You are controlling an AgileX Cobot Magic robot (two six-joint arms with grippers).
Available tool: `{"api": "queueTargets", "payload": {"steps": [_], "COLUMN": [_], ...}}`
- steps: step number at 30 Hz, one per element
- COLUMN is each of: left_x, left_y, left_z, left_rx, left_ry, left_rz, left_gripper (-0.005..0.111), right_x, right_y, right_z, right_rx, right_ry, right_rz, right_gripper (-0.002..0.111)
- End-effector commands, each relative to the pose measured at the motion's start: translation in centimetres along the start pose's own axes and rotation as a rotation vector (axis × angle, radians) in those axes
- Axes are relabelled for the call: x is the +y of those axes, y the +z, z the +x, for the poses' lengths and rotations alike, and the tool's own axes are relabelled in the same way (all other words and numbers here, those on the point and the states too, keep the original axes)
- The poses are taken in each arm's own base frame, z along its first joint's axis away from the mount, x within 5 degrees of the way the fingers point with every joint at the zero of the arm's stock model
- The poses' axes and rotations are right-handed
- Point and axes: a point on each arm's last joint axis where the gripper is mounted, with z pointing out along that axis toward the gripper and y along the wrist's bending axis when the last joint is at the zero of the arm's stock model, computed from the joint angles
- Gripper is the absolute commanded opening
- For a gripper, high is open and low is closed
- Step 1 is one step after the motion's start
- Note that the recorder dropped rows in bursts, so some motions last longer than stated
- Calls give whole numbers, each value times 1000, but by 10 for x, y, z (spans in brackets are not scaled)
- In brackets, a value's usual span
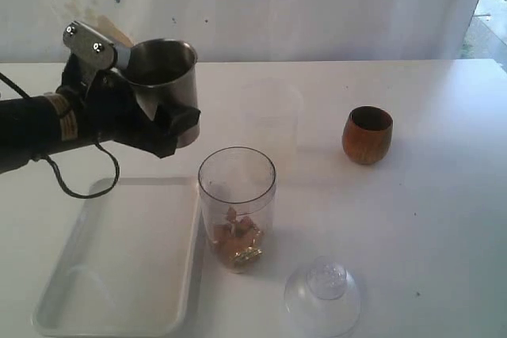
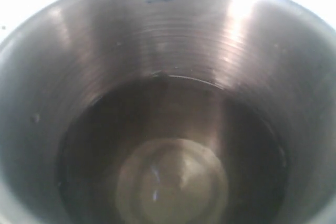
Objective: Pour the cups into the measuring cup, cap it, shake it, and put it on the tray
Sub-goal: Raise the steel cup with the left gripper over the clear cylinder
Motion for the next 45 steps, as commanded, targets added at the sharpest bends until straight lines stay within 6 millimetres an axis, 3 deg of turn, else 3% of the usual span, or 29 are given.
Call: {"api": "queueTargets", "payload": {"steps": [1,10,25,45], "left_x": [-11,-27,-30,-28], "left_y": [-2,6,6,7], "left_z": [-34,-53,-47,-44], "left_rx": [-126,-140,-89,-60], "left_ry": [29,70,370,555], "left_rz": [38,67,74,59], "left_gripper": [0,0,0,0], "right_x": [0,0,0,0], "right_y": [0,0,0,0], "right_z": [1,1,1,1], "right_rx": [-2,-2,-2,-2], "right_ry": [3,3,3,3], "right_rz": [5,5,5,5], "right_gripper": [0,0,0,0]}}
